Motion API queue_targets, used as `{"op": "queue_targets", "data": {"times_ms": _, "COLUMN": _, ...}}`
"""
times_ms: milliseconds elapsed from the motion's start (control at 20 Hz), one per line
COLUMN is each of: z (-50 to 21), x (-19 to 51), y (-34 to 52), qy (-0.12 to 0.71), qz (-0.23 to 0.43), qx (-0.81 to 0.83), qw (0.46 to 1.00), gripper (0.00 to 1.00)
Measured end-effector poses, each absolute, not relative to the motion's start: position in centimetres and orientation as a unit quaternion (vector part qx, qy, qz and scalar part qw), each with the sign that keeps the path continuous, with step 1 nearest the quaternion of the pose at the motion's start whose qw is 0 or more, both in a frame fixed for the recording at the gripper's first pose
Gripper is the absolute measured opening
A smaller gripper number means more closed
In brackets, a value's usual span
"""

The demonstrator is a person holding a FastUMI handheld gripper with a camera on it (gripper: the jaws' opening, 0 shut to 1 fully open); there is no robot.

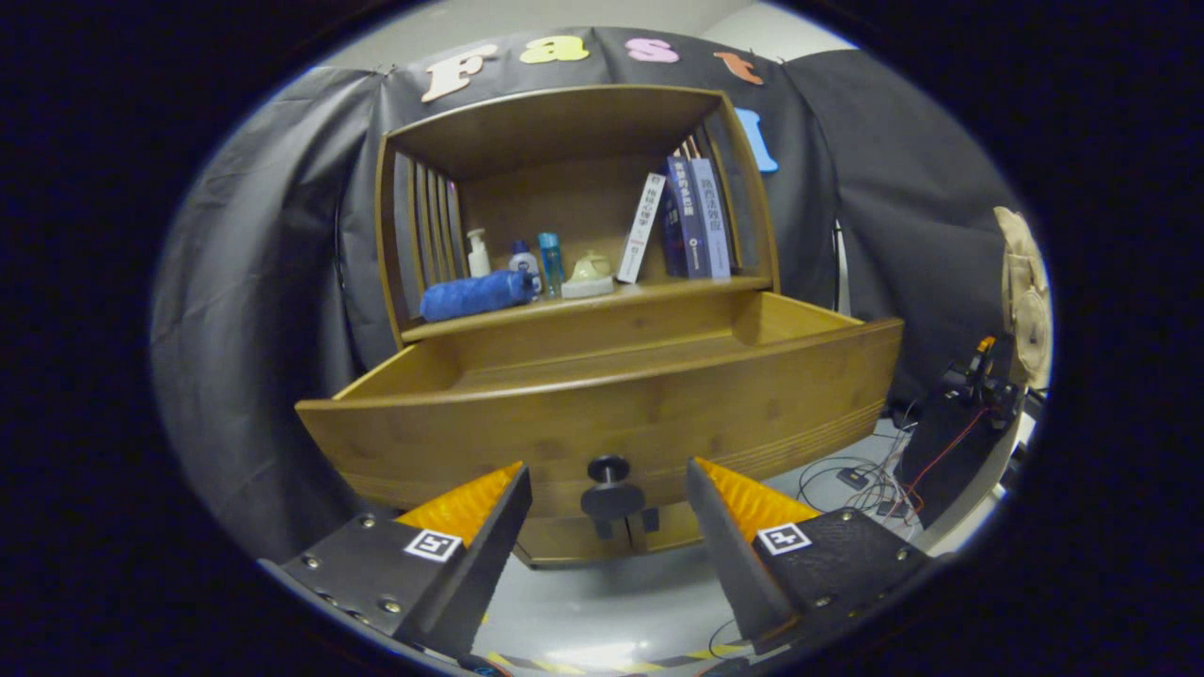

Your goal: Pull open the drawer, take out the items inside it, and place them on the countertop above the cabinet.

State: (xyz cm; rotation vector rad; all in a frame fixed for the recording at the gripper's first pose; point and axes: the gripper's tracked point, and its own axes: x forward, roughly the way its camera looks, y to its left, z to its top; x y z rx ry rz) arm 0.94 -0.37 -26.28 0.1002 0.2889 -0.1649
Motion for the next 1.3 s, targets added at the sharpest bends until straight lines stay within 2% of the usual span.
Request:
{"op": "queue_targets", "data": {"times_ms": 750, "z": -26.9, "x": 6.6, "y": 1.1, "qy": 0.114, "qz": -0.062, "qx": 0.028, "qw": 0.991, "gripper": 0.98}}
{"op": "queue_targets", "data": {"times_ms": 1300, "z": -26.4, "x": 16.7, "y": 0.5, "qy": 0.099, "qz": -0.061, "qx": 0.025, "qw": 0.993, "gripper": 0.99}}
